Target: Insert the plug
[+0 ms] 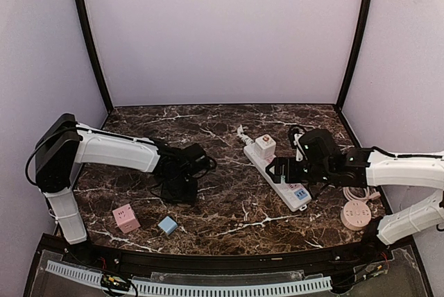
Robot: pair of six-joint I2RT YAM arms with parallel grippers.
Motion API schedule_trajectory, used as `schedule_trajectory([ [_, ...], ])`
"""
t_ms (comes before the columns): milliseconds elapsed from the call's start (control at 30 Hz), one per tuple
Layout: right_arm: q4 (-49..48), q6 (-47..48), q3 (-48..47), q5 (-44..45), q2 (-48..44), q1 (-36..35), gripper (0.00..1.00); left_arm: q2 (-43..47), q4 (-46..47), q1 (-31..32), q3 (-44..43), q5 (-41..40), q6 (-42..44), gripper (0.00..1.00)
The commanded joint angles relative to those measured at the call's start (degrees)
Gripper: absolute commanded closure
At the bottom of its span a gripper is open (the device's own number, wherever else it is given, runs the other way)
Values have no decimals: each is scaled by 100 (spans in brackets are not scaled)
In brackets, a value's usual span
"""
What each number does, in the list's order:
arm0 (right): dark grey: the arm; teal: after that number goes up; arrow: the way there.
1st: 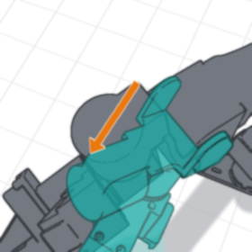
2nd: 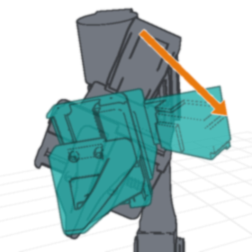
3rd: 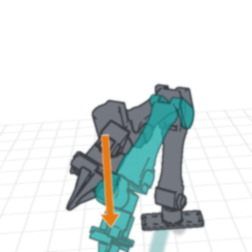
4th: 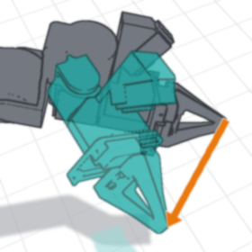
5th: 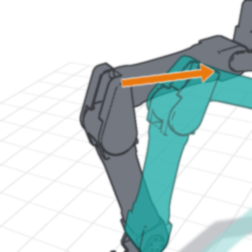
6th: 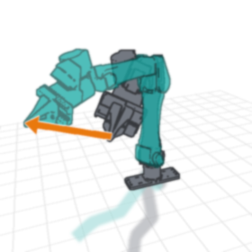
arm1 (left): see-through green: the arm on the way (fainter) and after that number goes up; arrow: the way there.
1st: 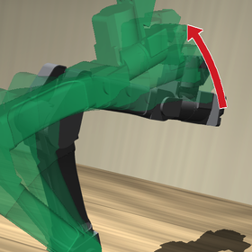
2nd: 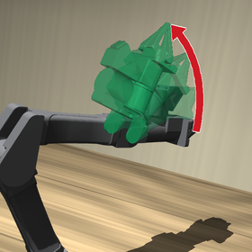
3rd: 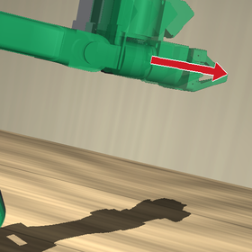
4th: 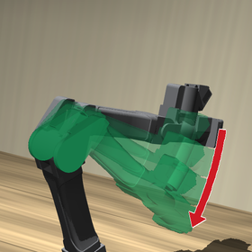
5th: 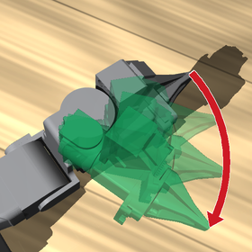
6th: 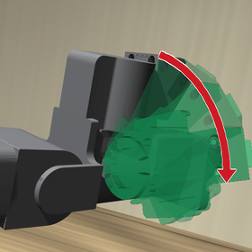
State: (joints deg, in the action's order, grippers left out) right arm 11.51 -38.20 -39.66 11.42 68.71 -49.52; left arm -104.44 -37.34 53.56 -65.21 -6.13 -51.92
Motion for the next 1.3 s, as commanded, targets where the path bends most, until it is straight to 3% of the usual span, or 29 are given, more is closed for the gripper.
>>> schedule_trajectory([
  [0, -165, 47, 124, 208, -200, -49, 1, -317, 523, 63, -136, 275, 367, 57],
  [100, -166, 53, 150, 230, -282, -49, 1, -341, 571, 71, -141, 549, 108, 40],
  [200, -167, 54, 167, 211, -335, -48, 1, -394, 598, 95, -102, 1141, -252, 31],
  [500, -166, 52, 212, 163, -466, -49, 1, -580, 732, 533, -608, 1432, -530, 28],
  [767, -173, 79, 231, 188, -539, -49, 1, -1122, 1623, 753, -1209, 1777, -668, 29],
  [900, -175, 108, 273, 218, -626, -49, 1, -1282, 1416, 774, -1649, 1648, 47, 30],
  [1067, -369, 242, 430, 201, -909, -49, 1, -844, 534, 770, -1866, 965, 1069, 29],
  [1267, -748, 434, 731, 115, -1346, -49, 1, -174, -69, 761, -1509, -356, 3093, 28],
])
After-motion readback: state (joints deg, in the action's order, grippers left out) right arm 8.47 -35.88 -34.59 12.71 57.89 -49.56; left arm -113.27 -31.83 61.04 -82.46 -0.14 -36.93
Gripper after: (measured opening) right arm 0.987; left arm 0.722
